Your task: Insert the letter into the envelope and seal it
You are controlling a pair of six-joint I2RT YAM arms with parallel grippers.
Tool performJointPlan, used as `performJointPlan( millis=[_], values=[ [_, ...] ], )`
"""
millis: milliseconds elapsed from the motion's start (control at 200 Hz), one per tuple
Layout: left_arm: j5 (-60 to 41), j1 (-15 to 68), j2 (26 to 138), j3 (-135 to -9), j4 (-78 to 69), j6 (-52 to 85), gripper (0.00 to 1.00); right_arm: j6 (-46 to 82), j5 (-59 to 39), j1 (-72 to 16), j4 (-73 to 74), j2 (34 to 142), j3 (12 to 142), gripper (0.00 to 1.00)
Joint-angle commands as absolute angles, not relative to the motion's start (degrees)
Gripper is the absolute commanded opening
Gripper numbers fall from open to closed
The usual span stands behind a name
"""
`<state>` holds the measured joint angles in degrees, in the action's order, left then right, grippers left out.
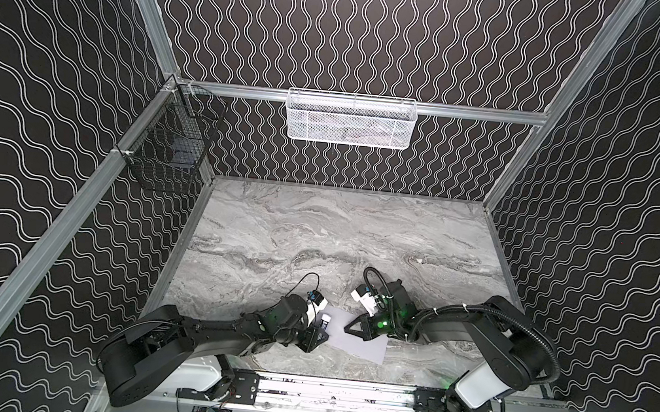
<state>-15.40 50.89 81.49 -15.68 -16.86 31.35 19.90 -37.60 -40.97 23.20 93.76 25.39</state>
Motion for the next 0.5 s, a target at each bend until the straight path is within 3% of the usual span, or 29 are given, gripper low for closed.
performJointPlan(
  millis=[0,150,360,495],
  values=[
    [-14.5,50.8,81.9,-15.8,-15.4,31.9,0.0,18.9,-28.2,-42.9,21.3,93.1,23.6,0.01],
    [-14.4,50.8,81.9,-15.8,-15.4,31.9,0.0,20.5,-25.4,-43.9,27.0,92.6,20.1,0.0],
    [-14.3,50.8,81.7,-15.7,-15.2,32.1,0.0,19.9,-29.3,-43.9,21.0,82.6,25.3,0.0],
    [-14.0,50.8,81.1,-15.6,-15.1,32.2,0.0,18.5,-24.8,-43.8,18.9,78.3,25.1,0.0]
  ],
)
